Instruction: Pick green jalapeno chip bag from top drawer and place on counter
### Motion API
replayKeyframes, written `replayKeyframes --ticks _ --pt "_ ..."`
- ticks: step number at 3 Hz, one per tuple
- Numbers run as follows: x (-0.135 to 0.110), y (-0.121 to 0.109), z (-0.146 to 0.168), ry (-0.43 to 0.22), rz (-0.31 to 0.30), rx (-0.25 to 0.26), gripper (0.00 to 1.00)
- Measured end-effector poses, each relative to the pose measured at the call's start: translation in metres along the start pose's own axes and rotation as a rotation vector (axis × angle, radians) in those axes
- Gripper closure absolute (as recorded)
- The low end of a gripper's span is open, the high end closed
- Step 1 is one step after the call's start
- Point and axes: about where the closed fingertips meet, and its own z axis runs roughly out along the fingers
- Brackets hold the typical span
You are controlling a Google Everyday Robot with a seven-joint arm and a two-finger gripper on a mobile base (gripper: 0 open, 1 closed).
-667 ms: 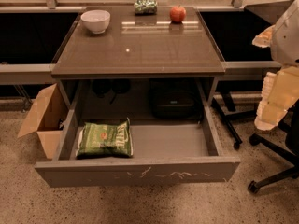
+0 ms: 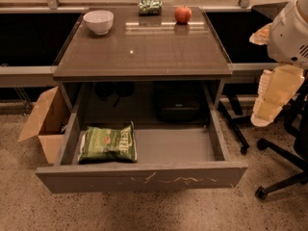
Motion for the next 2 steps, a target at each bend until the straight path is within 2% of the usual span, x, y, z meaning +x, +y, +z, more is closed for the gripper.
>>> replayKeyframes --ticks 1,2 --pt "-0.049 -0.027 0.041 -0.175 -0.104 -0.034 0.0" --pt "-0.097 -0.039 0.076 -0.333 -0.156 -0.07 0.0"
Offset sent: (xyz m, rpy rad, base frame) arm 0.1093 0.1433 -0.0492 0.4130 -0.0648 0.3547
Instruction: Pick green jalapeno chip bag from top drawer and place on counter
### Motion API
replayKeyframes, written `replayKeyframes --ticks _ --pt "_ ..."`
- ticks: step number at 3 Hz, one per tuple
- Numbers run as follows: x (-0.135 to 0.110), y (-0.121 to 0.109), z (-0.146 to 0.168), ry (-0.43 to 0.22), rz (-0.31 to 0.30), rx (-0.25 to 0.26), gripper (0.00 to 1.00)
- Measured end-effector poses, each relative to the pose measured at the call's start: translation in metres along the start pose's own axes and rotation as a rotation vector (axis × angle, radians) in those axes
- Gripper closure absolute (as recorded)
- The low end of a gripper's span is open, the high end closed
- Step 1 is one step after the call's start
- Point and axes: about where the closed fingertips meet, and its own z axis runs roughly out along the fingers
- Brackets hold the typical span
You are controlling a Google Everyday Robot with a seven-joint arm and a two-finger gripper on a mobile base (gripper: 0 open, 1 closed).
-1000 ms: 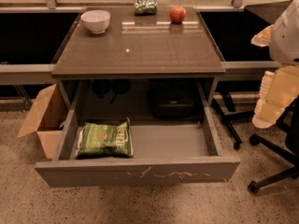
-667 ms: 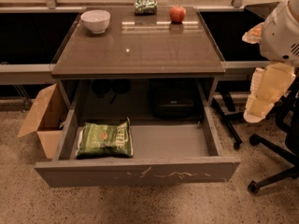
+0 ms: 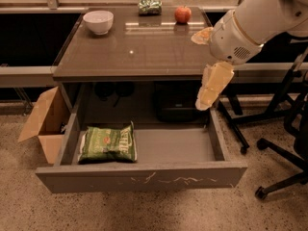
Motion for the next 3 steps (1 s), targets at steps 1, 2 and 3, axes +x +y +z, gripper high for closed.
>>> replayKeyframes --ticks 1,2,3 --pt "0.0 0.0 0.0 0.0 0.0 0.0 0.0" --pt "-0.005 0.002 0.024 -0.053 -0.017 -0.042 0.0" --pt "-0.026 0.006 0.079 -0.108 -0.044 -0.102 0.0"
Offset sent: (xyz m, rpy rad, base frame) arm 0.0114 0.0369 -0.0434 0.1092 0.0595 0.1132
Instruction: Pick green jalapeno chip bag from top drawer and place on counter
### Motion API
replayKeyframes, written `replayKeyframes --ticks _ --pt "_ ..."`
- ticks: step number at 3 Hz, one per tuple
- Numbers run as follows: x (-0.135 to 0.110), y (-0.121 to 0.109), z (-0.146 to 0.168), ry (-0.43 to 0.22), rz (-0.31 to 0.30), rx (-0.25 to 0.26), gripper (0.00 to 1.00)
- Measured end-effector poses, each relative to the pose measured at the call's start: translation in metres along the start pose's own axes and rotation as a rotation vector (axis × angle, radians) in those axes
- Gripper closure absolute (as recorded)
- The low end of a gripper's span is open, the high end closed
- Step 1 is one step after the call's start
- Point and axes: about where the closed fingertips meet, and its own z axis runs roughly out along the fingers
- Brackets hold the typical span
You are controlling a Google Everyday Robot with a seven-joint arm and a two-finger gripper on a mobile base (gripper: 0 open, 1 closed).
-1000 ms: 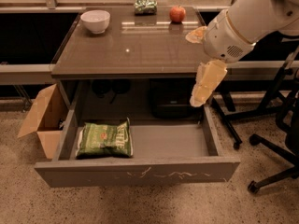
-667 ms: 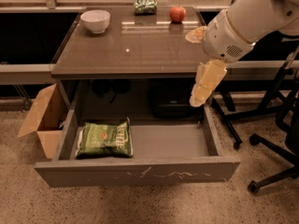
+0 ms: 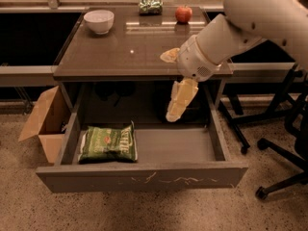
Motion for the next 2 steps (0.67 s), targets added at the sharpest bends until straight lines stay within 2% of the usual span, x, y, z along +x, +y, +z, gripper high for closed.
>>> replayKeyframes --ticks 2 --pt "-0.045 -0.005 0.112 -0.104 -0.03 -0.079 0.0"
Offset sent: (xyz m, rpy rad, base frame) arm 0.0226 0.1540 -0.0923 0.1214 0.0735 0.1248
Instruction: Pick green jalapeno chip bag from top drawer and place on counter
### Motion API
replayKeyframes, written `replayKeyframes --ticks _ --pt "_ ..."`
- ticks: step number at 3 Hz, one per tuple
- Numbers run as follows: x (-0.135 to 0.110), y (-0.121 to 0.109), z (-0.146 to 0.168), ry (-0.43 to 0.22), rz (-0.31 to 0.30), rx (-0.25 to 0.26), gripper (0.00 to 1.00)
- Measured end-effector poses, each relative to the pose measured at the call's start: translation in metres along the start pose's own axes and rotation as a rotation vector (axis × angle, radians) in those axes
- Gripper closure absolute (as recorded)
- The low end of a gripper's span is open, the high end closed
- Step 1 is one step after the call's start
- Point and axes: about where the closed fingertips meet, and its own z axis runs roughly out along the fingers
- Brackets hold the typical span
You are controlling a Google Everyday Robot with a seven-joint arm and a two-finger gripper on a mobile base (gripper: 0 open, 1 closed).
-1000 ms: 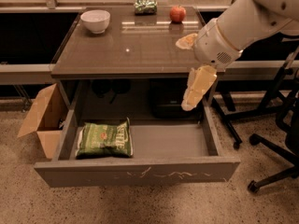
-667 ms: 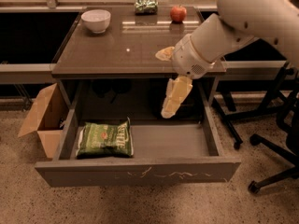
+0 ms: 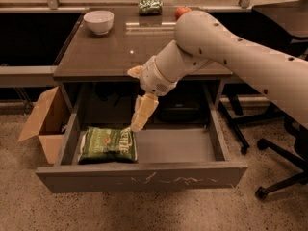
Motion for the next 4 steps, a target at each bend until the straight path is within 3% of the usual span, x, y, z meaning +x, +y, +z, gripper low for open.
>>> replayKeyframes --ticks 1,4 --pt "-0.001 0.0 0.014 0.003 -0.009 -0.016 0.0" --pt "0.007 -0.008 0.147 -0.001 -0.045 -0.186 0.0"
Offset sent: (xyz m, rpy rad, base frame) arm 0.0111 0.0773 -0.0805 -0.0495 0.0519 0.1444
